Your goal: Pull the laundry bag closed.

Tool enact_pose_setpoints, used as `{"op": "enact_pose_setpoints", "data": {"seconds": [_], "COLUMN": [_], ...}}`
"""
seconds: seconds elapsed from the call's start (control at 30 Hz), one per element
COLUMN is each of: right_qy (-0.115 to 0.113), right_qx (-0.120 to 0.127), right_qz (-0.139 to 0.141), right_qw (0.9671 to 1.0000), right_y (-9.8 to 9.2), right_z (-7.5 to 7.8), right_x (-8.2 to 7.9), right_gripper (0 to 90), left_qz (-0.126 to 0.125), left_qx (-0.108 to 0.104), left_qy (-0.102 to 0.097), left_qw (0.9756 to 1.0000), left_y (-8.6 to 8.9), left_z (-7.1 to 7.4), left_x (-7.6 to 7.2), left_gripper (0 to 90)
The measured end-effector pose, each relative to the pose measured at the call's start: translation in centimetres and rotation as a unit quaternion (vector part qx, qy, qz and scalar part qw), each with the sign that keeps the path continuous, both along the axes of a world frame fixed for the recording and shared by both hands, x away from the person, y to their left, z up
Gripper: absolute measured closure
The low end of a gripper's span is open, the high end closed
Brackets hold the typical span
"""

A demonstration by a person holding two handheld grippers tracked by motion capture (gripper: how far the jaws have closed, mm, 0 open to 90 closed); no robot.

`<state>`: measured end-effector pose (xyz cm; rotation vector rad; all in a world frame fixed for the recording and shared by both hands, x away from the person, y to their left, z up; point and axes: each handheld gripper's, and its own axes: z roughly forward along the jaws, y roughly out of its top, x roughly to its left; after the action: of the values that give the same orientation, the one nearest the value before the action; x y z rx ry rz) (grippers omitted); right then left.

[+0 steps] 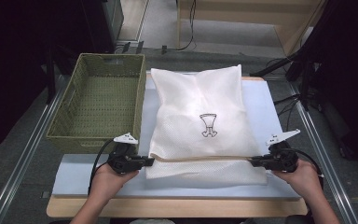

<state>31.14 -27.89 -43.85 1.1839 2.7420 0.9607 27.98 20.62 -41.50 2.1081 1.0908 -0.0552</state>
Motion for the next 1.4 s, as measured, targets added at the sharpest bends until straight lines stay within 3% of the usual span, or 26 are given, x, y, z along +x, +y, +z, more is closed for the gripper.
{"op": "enact_pose_setpoints", "data": {"seconds": [0.3, 0.4, 0.53, 0.73, 1.4], "right_qy": [-0.003, -0.005, 0.000, -0.007, 0.004], "right_qx": [-0.014, -0.032, -0.024, -0.031, -0.022], "right_qz": [-0.018, -0.019, -0.032, -0.030, -0.040], "right_qw": [0.9997, 0.9993, 0.9992, 0.9990, 0.9990], "right_y": [-0.6, -0.6, -1.3, -1.3, -1.4], "right_z": [-0.1, -0.1, -0.1, 0.0, 0.1], "right_x": [-0.2, -0.3, -0.4, -0.5, -0.5], "right_gripper": [82.1, 82.1, 81.9, 81.9, 82.1], "left_qz": [0.000, 0.000, 0.001, 0.003, 0.006], "left_qx": [0.003, 0.001, 0.003, 0.002, 0.009], "left_qy": [0.007, 0.006, 0.004, 0.003, 0.001], "left_qw": [1.0000, 1.0000, 1.0000, 1.0000, 0.9999], "left_y": [0.1, 0.1, 0.1, 0.1, 0.0], "left_z": [0.0, 0.0, 0.0, 0.0, -0.1], "left_x": [0.1, 0.1, 0.1, 0.0, -0.1], "left_gripper": [86.1, 86.1, 86.1, 85.9, 85.9]}}
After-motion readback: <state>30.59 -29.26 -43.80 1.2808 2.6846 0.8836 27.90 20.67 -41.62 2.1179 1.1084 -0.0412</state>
